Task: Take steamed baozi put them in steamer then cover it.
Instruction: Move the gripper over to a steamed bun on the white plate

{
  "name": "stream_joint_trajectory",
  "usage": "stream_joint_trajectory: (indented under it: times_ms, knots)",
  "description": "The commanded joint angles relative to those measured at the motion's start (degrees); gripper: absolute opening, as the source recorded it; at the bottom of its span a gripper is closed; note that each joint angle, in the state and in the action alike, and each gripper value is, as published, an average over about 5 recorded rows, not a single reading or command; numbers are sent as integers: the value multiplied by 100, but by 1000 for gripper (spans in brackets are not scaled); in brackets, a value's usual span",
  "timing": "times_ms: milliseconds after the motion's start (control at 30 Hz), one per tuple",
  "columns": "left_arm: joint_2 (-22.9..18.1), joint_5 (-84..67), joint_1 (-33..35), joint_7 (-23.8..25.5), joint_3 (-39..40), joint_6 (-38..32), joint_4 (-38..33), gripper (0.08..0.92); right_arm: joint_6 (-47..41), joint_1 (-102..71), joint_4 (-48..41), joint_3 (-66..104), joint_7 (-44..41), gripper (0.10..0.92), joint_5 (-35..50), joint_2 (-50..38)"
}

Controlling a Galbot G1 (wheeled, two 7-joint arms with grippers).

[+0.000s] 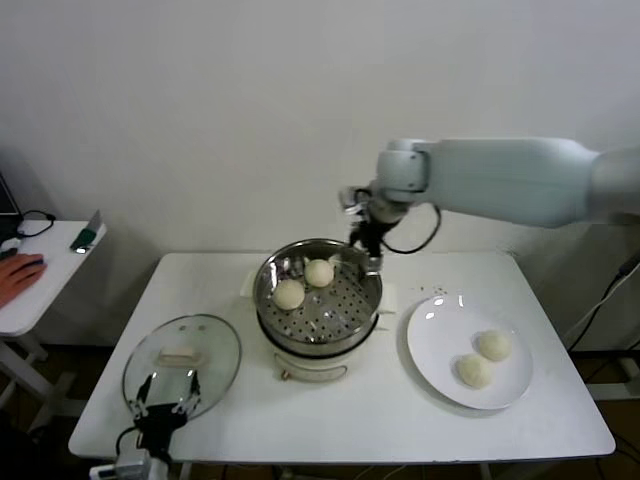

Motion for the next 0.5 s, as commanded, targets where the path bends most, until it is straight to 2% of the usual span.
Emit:
stream_joint_trajectory:
  times_ms: [33, 233, 500]
  knots:
    - [-11, 6, -3, 3, 13, 4, 12, 823, 407, 579, 901, -1075, -508, 823, -1168, -2166]
    - [-8, -6, -2, 0, -15, -3, 22, 823, 334, -69, 1040, -1094, -331, 823, -1754, -2679]
    - [7, -18, -1, 0, -62, -4, 39, 823, 101, -1188, 1010, -389, -31, 823, -2136, -2850]
